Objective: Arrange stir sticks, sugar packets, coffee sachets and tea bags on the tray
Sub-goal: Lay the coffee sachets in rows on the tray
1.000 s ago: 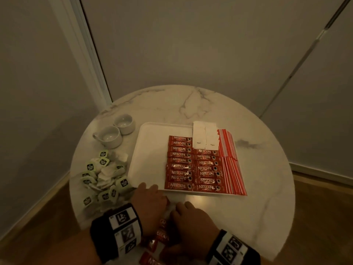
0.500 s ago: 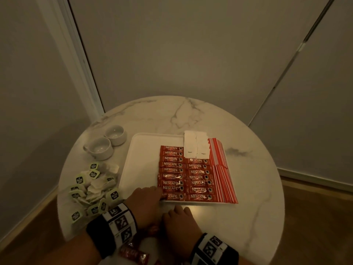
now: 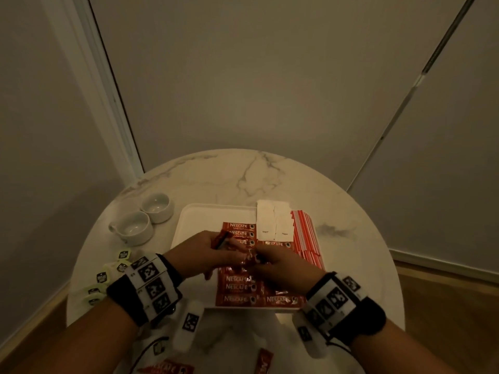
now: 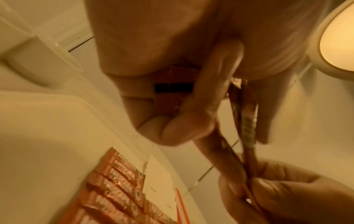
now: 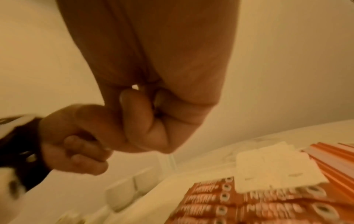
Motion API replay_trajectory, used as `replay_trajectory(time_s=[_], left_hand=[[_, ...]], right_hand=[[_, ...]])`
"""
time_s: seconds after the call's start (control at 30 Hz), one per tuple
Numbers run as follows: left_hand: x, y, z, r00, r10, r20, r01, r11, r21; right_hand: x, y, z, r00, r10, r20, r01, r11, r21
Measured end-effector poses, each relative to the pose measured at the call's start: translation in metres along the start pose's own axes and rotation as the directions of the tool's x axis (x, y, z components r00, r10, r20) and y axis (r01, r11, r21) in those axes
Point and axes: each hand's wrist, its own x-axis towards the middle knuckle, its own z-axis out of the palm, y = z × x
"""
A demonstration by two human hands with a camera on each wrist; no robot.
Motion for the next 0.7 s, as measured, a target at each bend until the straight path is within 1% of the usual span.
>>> replay_trajectory(time_s=[0.03, 0.13, 0.2, 0.23, 0.3, 0.33, 0.4, 0.43, 0.53, 0.6, 0.63, 0.7], left_hand=[[0.005, -0.001, -0.002, 0.999, 0.024, -0.042, -0.025, 1.0, -0.018], [0.023, -0.001, -0.005, 0.986, 0.047, -0.161, -0.058, 0.996, -0.065], [0.032, 0.001, -0.005, 0.977, 0.054, -0.208, -0.069, 0.996, -0.063], [0.037, 0.001, -0.006, 0.973, 0.053, -0.226, -0.07, 0.995, -0.068], [0.046, 0.001, -0.008, 0.964, 0.055, -0.261, -0.08, 0.993, -0.089], [0.051, 0.002, -0.01, 0.959, 0.053, -0.278, -0.086, 0.99, -0.109], [0.058, 0.002, -0.014, 0.95, 0.041, -0.309, -0.097, 0.981, -0.169], [0.061, 0.001, -0.017, 0.943, 0.027, -0.332, -0.102, 0.972, -0.209], [0.07, -0.003, -0.027, 0.921, -0.032, -0.389, -0.115, 0.93, -0.348], [0.074, -0.008, -0.036, 0.898, -0.093, -0.431, -0.123, 0.886, -0.447], [0.077, -0.012, -0.041, 0.875, -0.132, -0.465, -0.122, 0.871, -0.476], [0.082, -0.02, -0.052, 0.826, -0.192, -0.529, -0.101, 0.874, -0.475]], right_hand=[[0.004, -0.001, -0.008, 1.0, 0.0, -0.009, 0.0, 1.0, 0.019], [0.017, -0.002, -0.022, 0.999, -0.024, -0.036, 0.025, 0.999, 0.028], [0.028, -0.002, -0.026, 0.993, -0.071, -0.097, 0.07, 0.997, -0.021], [0.034, -0.001, -0.027, 0.981, -0.113, -0.156, 0.099, 0.991, -0.093], [0.045, -0.001, -0.031, 0.933, -0.225, -0.282, 0.154, 0.955, -0.254], [0.052, -0.001, -0.034, 0.908, -0.273, -0.318, 0.179, 0.938, -0.296], [0.064, -0.001, -0.04, 0.879, -0.328, -0.345, 0.217, 0.921, -0.322], [0.072, -0.001, -0.045, 0.88, -0.329, -0.343, 0.229, 0.926, -0.298], [0.093, 0.001, -0.062, 0.896, -0.261, -0.358, 0.247, 0.965, -0.086], [0.107, 0.004, -0.074, 0.897, -0.178, -0.405, 0.213, 0.976, 0.043], [0.115, 0.008, -0.079, 0.896, -0.115, -0.43, 0.176, 0.979, 0.105], [0.132, 0.016, -0.087, 0.887, 0.005, -0.462, 0.092, 0.978, 0.188]])
